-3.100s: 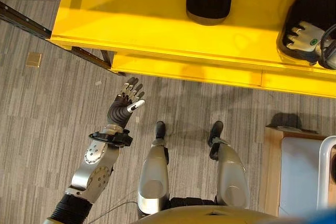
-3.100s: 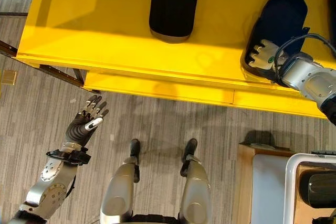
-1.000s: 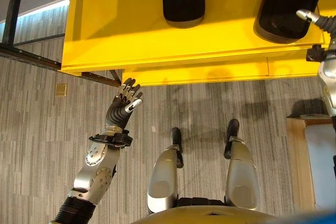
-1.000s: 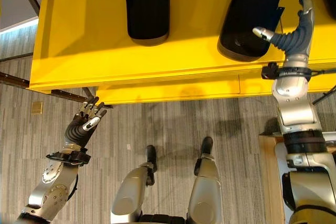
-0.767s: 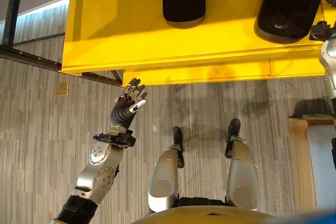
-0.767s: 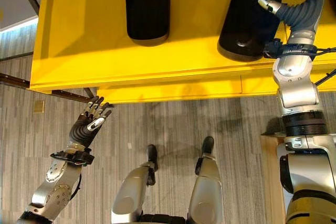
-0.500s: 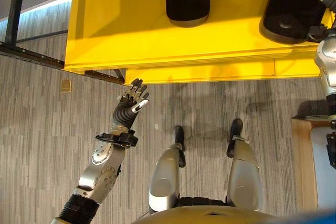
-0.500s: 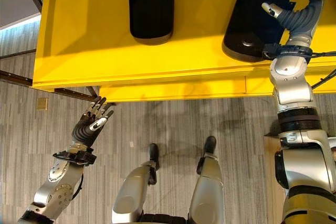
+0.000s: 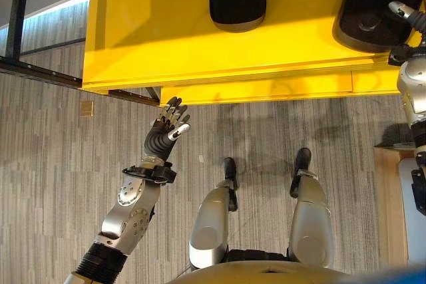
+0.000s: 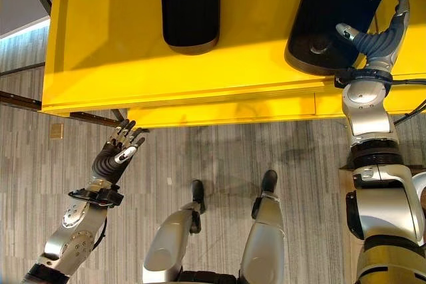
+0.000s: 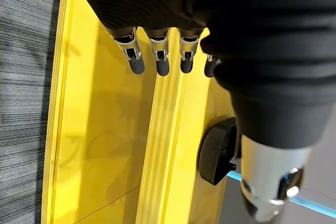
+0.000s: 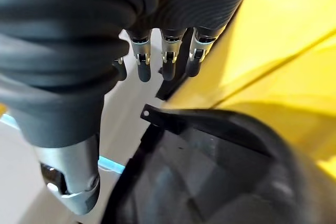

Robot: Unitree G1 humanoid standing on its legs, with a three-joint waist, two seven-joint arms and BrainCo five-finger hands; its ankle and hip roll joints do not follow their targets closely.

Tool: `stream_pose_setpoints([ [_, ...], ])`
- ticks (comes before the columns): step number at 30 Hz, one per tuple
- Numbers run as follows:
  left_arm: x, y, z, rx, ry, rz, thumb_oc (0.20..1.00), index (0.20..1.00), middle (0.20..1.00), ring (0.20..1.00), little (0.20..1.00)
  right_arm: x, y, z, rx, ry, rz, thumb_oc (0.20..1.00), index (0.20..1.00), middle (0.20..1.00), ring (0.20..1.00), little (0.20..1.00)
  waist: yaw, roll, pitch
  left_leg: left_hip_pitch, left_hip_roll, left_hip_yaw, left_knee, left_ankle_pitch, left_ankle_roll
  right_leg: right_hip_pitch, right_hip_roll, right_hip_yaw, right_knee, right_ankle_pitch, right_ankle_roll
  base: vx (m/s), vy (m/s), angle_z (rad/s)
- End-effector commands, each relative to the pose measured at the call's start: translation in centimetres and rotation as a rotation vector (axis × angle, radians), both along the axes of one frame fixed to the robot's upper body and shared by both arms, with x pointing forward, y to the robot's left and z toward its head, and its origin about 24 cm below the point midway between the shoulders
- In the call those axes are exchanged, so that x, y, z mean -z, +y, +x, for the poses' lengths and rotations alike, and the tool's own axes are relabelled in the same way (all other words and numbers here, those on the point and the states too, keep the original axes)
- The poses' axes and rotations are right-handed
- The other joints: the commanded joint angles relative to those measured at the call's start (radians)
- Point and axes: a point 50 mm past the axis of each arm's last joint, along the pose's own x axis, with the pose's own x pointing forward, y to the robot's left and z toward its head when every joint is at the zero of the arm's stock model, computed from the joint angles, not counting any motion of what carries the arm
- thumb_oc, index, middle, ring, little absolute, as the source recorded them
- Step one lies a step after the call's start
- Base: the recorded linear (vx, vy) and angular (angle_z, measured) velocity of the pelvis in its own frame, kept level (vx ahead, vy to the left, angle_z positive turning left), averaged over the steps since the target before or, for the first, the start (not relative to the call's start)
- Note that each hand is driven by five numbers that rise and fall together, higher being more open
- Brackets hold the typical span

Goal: Move parts from the plastic box to the shelf.

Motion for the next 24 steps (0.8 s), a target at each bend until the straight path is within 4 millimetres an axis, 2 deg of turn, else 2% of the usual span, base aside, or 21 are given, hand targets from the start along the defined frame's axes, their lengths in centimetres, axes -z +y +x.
stream_pose_setpoints([
  [1,-1.9,-0.6,-0.9,0.018,-0.105,-0.013,1.000,1.000,1.000,1.000,1.000,-1.4,1.8,0.6,-0.056,-0.048,-0.038,1.000,1.000,1.000,1.000,1.000,-0.004,-0.020,-0.006,-0.041,0.033,-0.017,0.057,0.015,0.018,0.058,-0.015,0.007,0.082,-0.101,0.057,0.00,0.000,0.00],
  [11,-2.3,-0.8,-0.8,0.029,-0.129,-0.012,1.000,1.000,1.000,1.000,1.000,0.0,2.4,1.8,-0.057,0.087,-0.122,1.000,1.000,1.000,1.000,1.000,0.001,-0.016,0.003,-0.053,0.033,-0.018,0.053,0.022,0.018,0.043,-0.014,0.008,0.085,-0.099,0.055,0.00,-0.001,-0.01],
  [17,-2.5,-0.8,-0.9,0.025,-0.137,-0.013,1.000,1.000,1.000,1.000,1.000,0.2,2.4,2.2,-0.041,0.150,-0.187,1.000,1.000,1.000,1.000,1.000,0.006,-0.017,0.003,-0.059,0.032,-0.020,0.045,0.026,0.017,0.029,-0.014,0.008,0.086,-0.096,0.055,0.00,0.000,0.00],
  [24,-2.7,-0.8,-0.9,0.029,-0.151,-0.016,1.000,1.000,1.000,1.000,1.000,-0.2,1.1,2.2,0.016,0.218,-0.249,1.000,1.000,1.000,1.000,1.000,0.011,-0.017,0.003,-0.068,0.032,-0.022,0.041,0.029,0.016,0.017,-0.015,0.009,0.094,-0.098,0.056,0.00,0.000,0.00],
])
